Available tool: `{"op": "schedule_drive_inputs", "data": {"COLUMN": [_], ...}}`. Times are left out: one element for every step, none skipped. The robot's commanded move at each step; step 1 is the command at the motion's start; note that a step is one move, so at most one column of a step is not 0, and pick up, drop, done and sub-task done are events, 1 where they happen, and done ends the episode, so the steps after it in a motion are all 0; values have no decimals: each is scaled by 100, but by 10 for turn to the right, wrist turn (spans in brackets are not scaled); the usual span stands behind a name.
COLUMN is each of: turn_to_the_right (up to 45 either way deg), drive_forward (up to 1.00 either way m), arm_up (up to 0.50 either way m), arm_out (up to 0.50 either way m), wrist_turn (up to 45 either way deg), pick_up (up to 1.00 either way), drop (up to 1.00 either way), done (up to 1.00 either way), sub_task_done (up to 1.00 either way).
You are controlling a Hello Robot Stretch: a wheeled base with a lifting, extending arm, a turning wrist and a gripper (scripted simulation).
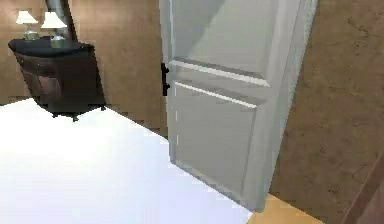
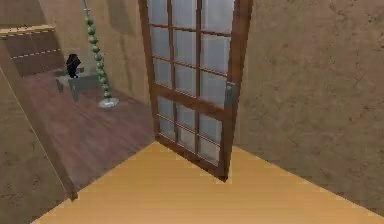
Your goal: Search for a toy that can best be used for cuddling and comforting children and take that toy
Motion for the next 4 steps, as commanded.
{"op": "schedule_drive_inputs", "data": {"turn_to_the_right": [-390,0,-60,-30], "drive_forward": [0,5,0,0], "arm_up": [0,0,0,0], "arm_out": [0,0,0,0], "wrist_turn": [0,0,0,0], "pick_up": [0,0,0,0], "drop": [0,0,0,0], "done": [0,0,0,0], "sub_task_done": [0,0,0,0]}}
